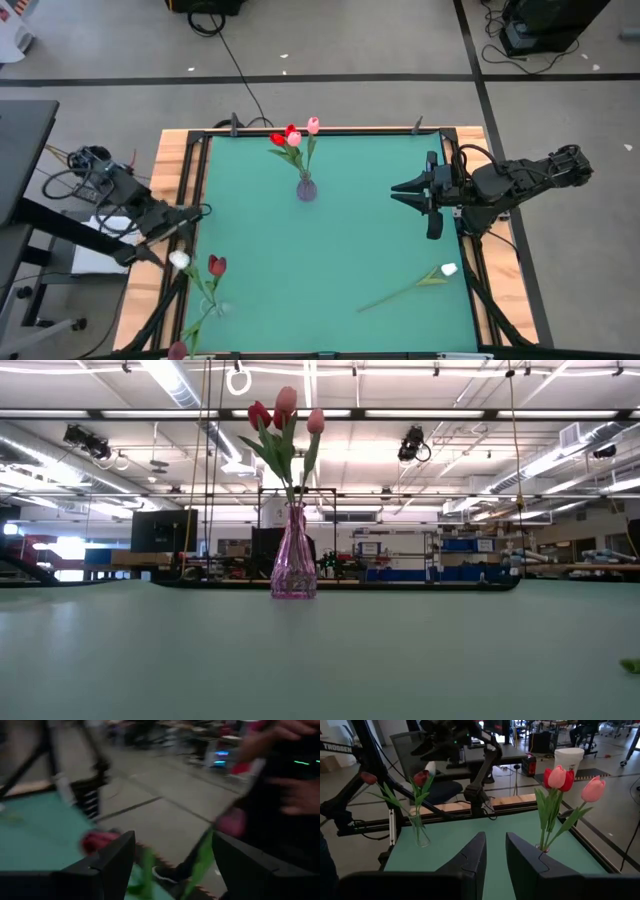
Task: Sort flowers into vase by color
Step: Put the white flower into the transparent vase
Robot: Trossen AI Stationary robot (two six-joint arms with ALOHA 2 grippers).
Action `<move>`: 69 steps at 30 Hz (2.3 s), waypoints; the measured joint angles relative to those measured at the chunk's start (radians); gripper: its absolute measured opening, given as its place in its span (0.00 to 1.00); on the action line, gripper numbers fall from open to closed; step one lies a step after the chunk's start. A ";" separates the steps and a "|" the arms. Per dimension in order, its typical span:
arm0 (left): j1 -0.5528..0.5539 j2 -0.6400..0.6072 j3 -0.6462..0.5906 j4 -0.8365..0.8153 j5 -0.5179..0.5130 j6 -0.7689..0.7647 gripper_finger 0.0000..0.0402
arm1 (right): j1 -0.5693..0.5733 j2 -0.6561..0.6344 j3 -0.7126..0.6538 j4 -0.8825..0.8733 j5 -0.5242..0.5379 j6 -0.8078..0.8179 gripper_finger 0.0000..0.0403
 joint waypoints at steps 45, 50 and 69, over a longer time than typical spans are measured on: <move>0.643 0.835 0.379 -0.338 -0.348 -0.377 0.67 | -0.077 0.160 0.001 0.207 -0.002 0.480 0.20; 0.683 0.865 0.379 -0.310 -0.342 -0.344 0.67 | -0.073 0.309 0.000 0.019 -0.194 0.930 0.20; 0.767 0.866 0.379 -0.302 -0.221 -0.106 0.67 | 0.184 0.684 0.000 -0.629 -0.746 2.247 0.24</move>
